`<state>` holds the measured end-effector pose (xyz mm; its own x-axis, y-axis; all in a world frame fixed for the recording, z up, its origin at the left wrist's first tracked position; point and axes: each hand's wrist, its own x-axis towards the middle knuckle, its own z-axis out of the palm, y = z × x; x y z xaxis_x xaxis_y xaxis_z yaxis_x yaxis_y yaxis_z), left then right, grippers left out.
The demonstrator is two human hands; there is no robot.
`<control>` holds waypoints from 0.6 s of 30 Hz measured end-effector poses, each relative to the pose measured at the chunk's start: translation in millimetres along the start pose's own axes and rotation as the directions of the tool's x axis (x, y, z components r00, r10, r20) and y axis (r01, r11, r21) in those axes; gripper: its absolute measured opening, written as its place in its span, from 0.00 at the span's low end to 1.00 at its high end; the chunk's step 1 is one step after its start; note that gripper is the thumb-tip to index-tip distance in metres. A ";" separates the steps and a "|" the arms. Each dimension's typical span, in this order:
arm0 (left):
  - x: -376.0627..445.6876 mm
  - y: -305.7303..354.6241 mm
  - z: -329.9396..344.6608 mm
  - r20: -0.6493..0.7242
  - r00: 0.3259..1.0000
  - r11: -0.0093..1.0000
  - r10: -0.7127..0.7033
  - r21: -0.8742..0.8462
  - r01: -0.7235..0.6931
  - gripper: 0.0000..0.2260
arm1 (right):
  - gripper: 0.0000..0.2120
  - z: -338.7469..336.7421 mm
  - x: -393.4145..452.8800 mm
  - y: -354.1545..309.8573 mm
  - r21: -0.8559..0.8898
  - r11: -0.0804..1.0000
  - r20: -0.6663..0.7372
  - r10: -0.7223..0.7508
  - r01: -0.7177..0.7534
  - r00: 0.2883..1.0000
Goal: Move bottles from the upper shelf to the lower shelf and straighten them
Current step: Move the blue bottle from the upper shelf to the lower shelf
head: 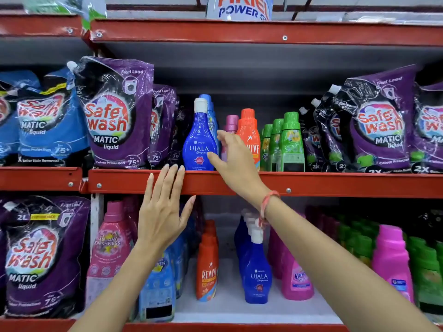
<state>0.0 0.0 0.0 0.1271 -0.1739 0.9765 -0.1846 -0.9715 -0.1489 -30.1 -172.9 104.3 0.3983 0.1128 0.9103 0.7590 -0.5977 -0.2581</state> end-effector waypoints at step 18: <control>-3.1 -3.8 5.4 0.016 0.999 0.998 0.030 0.055 -0.031 0.31 | 0.26 16.5 31.4 1.1 0.032 0.968 0.038 0.249 -0.250 0.968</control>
<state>5.6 3.4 -3.3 0.1370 -0.2055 0.9690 -0.1342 -0.9731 -0.1874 -8.3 -156.9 127.3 0.5941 -0.0089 0.8044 0.6516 -0.5810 -0.4877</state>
